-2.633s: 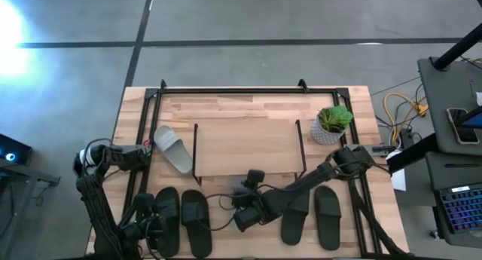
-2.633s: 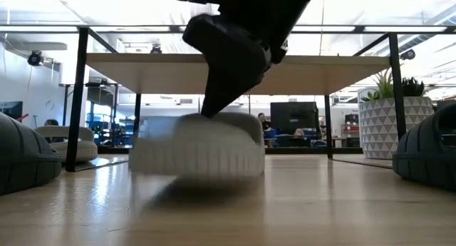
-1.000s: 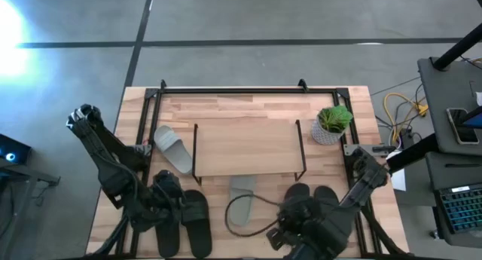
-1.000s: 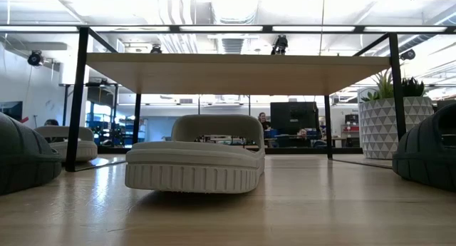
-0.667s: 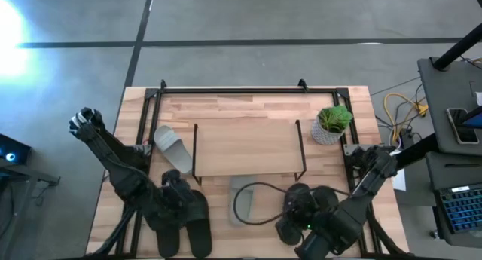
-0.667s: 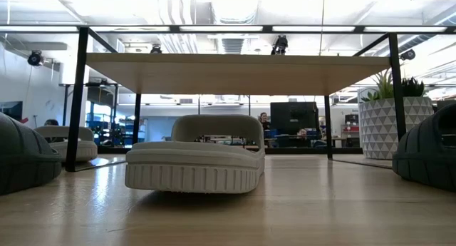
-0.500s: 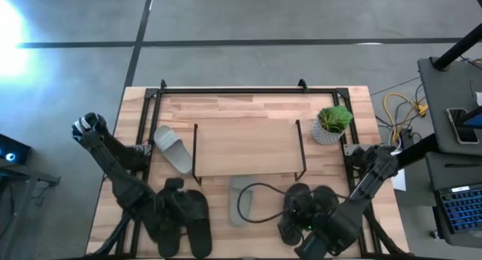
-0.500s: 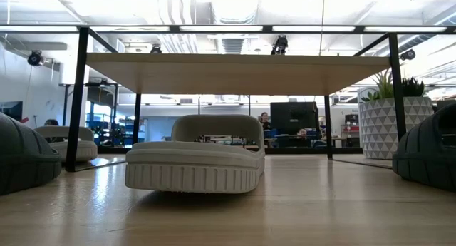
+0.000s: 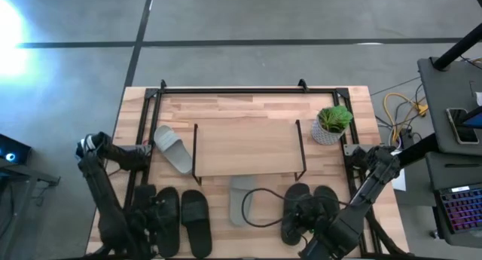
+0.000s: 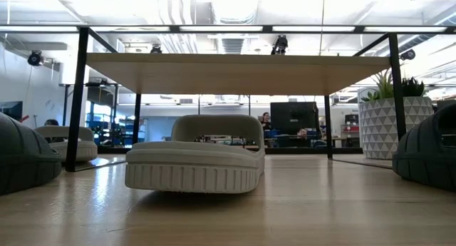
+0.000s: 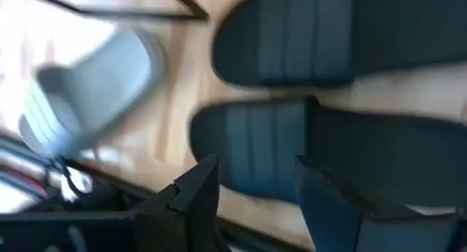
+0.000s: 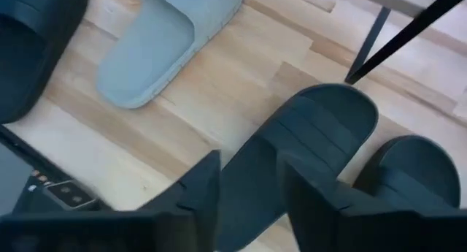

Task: Pick and place slides into the shelf
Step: Adjust the black slides on the table

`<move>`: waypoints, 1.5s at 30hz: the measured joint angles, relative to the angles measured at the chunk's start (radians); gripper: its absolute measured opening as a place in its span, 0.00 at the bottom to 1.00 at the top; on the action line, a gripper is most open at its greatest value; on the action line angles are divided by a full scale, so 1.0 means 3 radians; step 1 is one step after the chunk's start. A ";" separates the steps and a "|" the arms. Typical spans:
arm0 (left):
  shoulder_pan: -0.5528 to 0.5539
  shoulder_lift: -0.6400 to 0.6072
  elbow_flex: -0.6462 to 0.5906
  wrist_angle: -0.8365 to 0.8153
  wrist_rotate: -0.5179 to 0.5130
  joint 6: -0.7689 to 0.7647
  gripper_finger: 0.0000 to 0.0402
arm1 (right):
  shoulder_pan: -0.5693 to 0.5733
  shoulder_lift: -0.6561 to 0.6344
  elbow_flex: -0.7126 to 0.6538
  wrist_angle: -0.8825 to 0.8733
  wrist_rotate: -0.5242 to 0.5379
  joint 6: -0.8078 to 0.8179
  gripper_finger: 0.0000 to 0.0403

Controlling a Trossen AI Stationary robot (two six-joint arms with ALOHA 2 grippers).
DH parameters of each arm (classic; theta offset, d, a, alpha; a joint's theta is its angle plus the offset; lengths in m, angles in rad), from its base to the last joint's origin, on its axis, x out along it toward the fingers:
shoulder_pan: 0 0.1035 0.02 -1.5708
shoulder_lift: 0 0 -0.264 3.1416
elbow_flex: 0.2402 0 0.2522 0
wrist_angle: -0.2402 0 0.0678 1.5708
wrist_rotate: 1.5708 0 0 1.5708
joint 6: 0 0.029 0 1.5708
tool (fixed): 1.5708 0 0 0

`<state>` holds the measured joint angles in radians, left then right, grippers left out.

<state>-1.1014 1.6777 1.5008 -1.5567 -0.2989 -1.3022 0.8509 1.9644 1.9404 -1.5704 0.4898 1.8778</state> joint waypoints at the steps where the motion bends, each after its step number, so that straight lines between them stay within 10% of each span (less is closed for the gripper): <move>1: -0.0064 0.0071 0.0016 0.0016 0.0069 -0.0078 0.41 | -0.0001 0.0000 -0.0035 -0.0002 0.0016 0.0000 0.37; 15: -0.0322 0.0909 0.0224 0.0006 -0.0058 -0.0876 0.47 | -0.0001 0.0000 -0.0314 -0.0002 0.0030 -0.0068 0.63; 45: -0.0210 0.1017 -0.0648 0.0310 -0.0131 -0.1053 0.40 | -0.0001 0.0000 -0.0319 0.0014 -0.0092 -0.0040 0.63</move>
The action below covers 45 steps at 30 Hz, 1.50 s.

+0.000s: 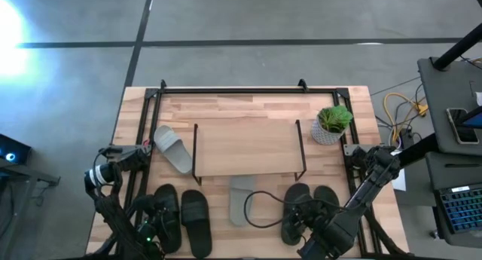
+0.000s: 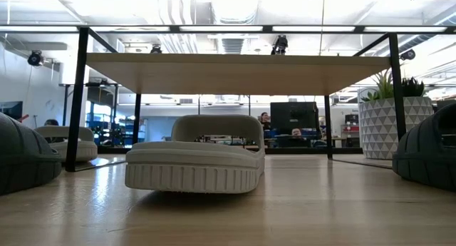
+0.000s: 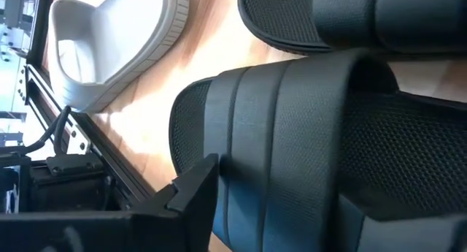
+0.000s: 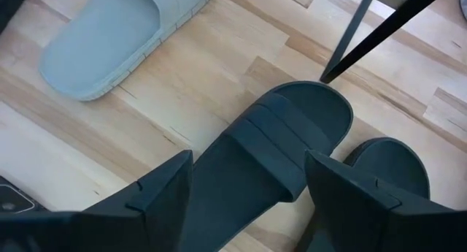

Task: Pick and place slides into the shelf
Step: Adjust the black slides on the table

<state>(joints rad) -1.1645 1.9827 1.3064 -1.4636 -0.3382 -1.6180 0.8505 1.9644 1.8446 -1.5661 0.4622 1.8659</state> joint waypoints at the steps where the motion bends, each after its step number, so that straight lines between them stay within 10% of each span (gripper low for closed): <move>1: 0.0000 -0.0001 0.0000 0.0013 0.0003 0.0001 0.38 | 0.0000 0.0000 0.0000 -0.0001 0.0001 0.0000 0.62; 17: -0.0089 -0.0584 -0.0035 0.0480 -0.0236 0.0026 0.29 | 0.0000 0.0001 0.0000 -0.0006 0.0008 0.0063 0.62; 45: -0.0180 -0.0783 -0.0081 0.0395 0.0479 0.0618 0.44 | 0.0000 0.0003 0.0000 -0.0001 0.0019 0.0085 0.62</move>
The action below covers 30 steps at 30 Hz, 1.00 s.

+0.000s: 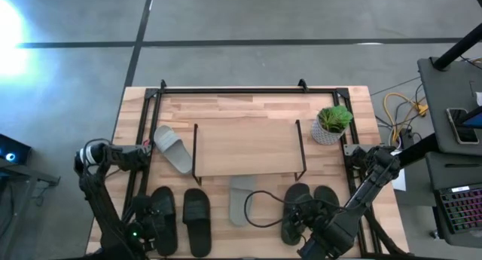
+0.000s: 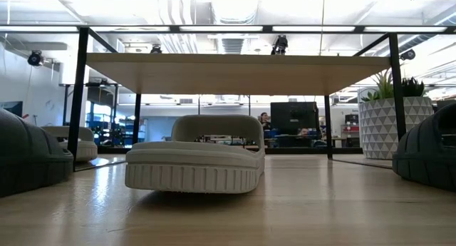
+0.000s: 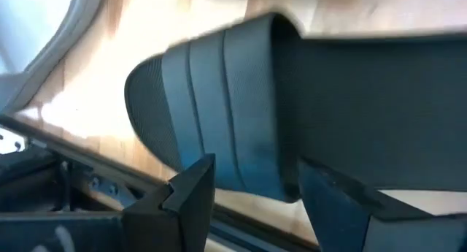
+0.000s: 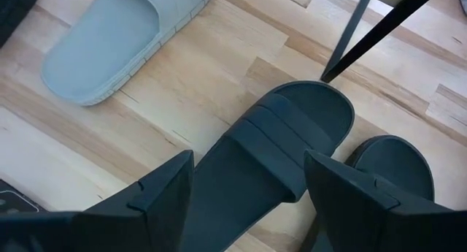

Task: Pick and place slides into the shelf
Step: Adjust the black slides on the table

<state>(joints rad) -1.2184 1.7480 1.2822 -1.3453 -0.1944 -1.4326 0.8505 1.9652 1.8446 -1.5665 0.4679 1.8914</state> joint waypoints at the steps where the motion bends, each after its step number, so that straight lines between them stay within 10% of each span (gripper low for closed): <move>1: 0.0000 -0.0042 0.0024 0.0005 -0.0032 -0.0004 0.44 | 0.0000 0.0000 0.0000 0.0000 0.0000 0.0000 0.62; 11: 0.0101 -0.0662 0.0097 0.0258 -0.1341 -0.0255 0.44 | 0.0000 0.0000 0.0000 0.0022 0.0004 -0.0022 0.62; 24: 0.1302 -0.0745 -0.0200 0.1852 -0.1360 0.1660 0.04 | 0.0033 -0.0099 0.0004 0.0204 -0.0011 0.0044 0.29; 30: 0.1604 -0.0552 -0.0208 0.1981 -0.1047 0.1939 0.02 | 0.0082 -0.0111 0.0061 0.0206 -0.0012 0.0091 0.07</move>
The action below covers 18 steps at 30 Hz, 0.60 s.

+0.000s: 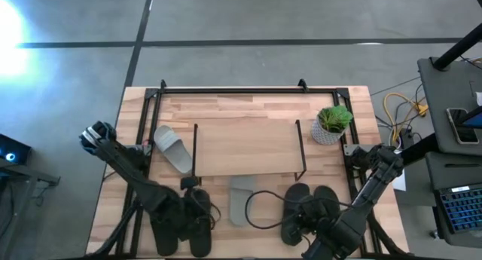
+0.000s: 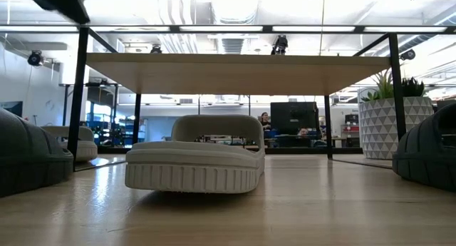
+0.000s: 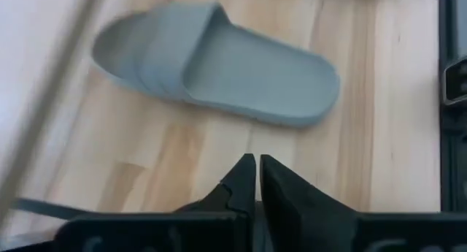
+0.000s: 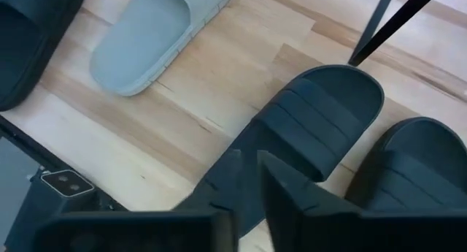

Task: Pick and place slides into the shelf
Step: Adjust the black slides on the table

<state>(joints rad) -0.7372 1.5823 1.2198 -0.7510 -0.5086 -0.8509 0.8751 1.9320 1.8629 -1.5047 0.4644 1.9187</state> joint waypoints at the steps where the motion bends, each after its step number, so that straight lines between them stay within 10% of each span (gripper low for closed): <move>1: 0.0025 0.0054 -0.0001 0.0027 0.0042 0.0021 0.02 | 0.0007 0.0000 0.0002 0.0000 -0.0001 0.0018 0.05; 18: 0.0006 0.0742 -0.0003 0.0039 0.0526 0.0056 0.00 | 0.0043 0.0000 -0.0006 -0.0060 0.0013 0.0070 0.03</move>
<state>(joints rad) -0.7353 1.8047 1.2190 -0.7392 -0.3506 -0.8342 0.8879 1.9320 1.8610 -1.5226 0.4683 1.9396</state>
